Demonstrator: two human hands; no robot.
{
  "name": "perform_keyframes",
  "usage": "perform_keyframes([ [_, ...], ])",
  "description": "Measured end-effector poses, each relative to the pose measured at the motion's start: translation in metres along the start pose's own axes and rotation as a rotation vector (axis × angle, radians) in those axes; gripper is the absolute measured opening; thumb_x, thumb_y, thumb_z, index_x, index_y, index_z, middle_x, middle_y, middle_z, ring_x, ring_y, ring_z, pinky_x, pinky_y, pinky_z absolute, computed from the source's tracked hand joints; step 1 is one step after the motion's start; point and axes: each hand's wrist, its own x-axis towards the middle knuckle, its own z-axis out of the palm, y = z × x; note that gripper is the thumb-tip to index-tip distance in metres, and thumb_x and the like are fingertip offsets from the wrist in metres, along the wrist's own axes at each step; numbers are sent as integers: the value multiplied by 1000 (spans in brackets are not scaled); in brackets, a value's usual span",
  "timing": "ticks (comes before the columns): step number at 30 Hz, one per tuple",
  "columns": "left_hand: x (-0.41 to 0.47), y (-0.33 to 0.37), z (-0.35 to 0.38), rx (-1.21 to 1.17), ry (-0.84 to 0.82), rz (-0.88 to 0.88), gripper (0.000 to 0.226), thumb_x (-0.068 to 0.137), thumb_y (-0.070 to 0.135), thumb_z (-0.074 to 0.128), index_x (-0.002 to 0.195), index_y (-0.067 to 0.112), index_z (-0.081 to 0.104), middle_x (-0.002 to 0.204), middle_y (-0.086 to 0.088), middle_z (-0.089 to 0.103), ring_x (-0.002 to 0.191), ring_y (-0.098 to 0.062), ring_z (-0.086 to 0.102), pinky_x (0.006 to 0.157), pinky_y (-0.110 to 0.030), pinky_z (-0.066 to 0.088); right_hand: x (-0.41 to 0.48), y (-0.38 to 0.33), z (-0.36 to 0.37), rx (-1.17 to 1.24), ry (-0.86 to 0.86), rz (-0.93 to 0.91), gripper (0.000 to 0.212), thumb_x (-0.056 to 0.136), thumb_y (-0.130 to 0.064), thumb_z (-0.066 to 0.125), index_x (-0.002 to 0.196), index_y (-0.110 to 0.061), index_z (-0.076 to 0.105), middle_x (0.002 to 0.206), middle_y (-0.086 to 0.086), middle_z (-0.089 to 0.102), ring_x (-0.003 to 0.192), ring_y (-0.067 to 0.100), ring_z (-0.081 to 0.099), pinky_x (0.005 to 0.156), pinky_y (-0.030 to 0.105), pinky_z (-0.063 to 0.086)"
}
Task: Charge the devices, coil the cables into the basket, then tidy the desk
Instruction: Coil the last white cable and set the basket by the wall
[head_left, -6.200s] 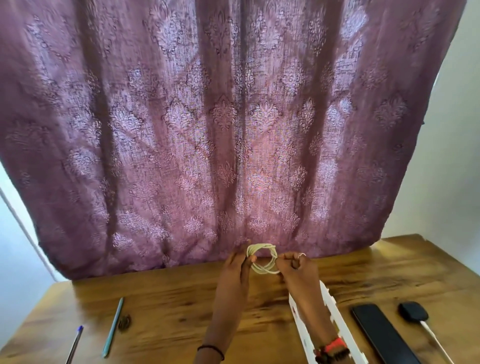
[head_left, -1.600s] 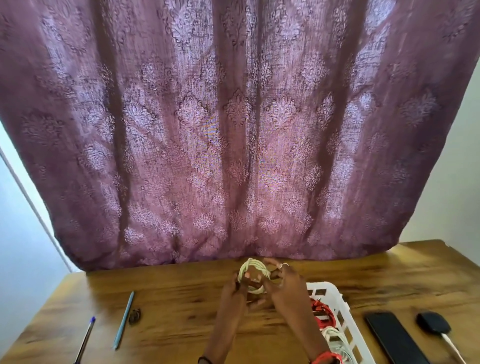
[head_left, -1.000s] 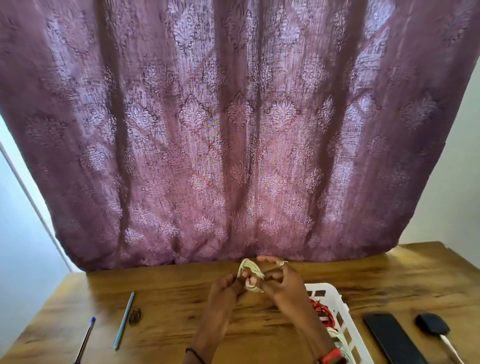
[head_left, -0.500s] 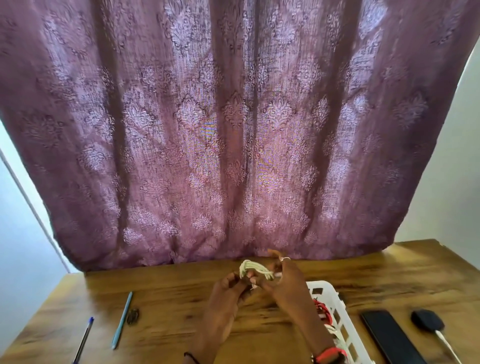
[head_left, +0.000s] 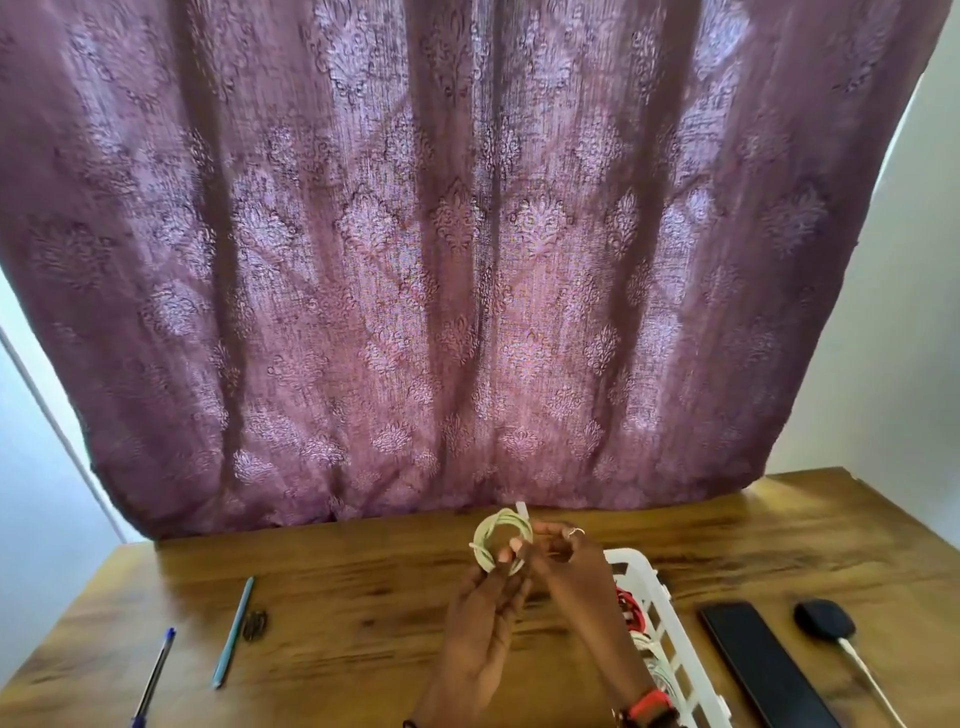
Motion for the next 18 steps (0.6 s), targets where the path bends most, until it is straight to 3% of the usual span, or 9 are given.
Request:
perform_keyframes([
  [2,-4,-10,2,41,-32,-22,21,88,3,55,108,0,62,102,-13,71,89,-19,69,76,-26,55,0,4,-7,0,-11,28,20,76,-26,75,89,-27,60,77,-12,68,74,0,65,67,19,51],
  [4,-7,-20,2,92,-55,-54,25,88,1,56,112,1,61,108,-12,69,100,-19,66,81,-27,53,2,13,-18,9,-19,60,21,76,-17,75,93,-21,63,79,-8,69,79,7,67,75,28,55],
  [7,-9,-37,-1,209,-98,-116,30,86,-6,56,113,4,61,109,-10,69,93,-13,67,84,-26,49,4,28,-38,-28,-17,93,24,74,-8,73,95,-17,67,83,0,71,83,16,68,83,39,56],
  [10,-11,-52,-1,318,-124,-172,29,82,-9,59,107,6,62,102,-8,68,86,-11,66,80,-25,49,3,40,-61,-101,-27,135,23,73,-5,72,95,-12,71,83,-1,72,80,12,68,76,30,56],
  [14,-12,-69,0,449,-109,-183,28,81,-5,63,108,4,61,95,-7,68,81,-9,64,68,-17,51,-3,53,-98,-227,-100,98,24,74,-1,70,77,-24,72,65,-14,69,67,-4,65,67,21,54],
  [18,-8,-87,-1,583,-53,-111,21,82,-3,63,99,11,66,93,-3,71,87,-12,62,67,-18,48,0,72,-126,-450,-145,101,24,75,7,64,96,-1,71,80,1,71,68,-4,63,61,10,47],
])
